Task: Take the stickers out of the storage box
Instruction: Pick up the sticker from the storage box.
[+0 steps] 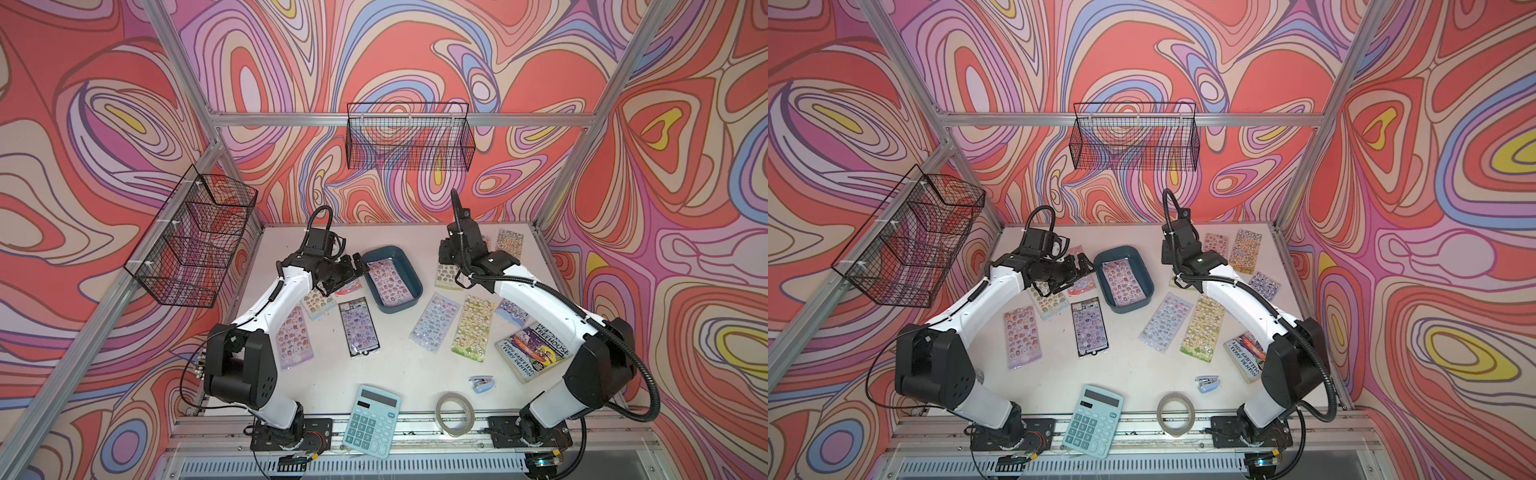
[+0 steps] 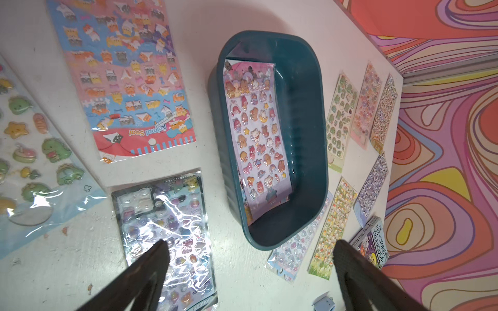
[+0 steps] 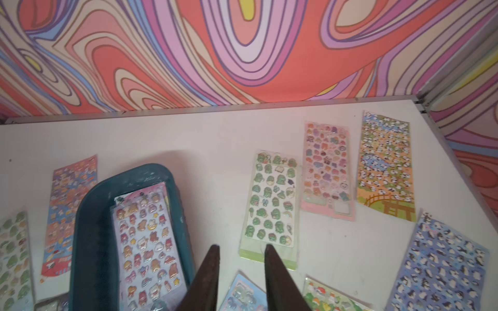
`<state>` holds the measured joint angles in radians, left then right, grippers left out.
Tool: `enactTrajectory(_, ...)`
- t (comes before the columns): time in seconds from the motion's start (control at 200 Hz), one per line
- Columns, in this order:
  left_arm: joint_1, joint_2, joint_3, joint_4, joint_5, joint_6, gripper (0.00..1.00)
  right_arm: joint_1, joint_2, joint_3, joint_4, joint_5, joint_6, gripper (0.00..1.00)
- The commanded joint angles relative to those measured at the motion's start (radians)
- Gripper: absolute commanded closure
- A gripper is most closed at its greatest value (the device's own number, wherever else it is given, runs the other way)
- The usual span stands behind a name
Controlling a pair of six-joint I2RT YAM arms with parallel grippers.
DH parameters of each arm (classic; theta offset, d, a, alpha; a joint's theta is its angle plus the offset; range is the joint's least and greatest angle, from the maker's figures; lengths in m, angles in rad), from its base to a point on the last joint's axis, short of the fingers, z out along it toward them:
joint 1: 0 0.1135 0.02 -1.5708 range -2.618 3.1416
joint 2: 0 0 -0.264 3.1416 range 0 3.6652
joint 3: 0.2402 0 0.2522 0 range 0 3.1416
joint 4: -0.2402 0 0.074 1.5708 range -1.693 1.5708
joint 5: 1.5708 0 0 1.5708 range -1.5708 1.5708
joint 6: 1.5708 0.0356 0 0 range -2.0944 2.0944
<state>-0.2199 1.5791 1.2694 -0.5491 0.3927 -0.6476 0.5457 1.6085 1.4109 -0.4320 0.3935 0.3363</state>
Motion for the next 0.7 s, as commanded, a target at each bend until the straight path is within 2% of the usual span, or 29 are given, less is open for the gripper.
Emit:
enactTrajectory(0.0,-0.001,0.03,-0.01,-0.005,0.018,-0.007,0.02,0.045,0.025,-0.007,0.083,-0.044,-0.014,0.71)
enactTrajectory(0.08,-0.003,0.043,-0.01,0.001,0.02,-0.009,0.02,0.057,0.045,-0.027,0.121,-0.142,0.004,0.71)
enactTrajectory(0.195,-0.011,0.054,-0.009,0.004,0.012,-0.007,0.02,0.065,0.099,-0.023,0.121,-0.218,0.022,0.72)
enactTrajectory(0.431,-0.029,0.098,-0.002,0.028,0.027,-0.004,0.12,0.118,0.248,0.069,0.016,-0.209,0.008,0.73)
enactTrajectory(0.696,-0.057,0.132,-0.011,0.05,0.041,-0.005,0.2,0.132,0.329,0.081,0.044,-0.231,0.041,0.69)
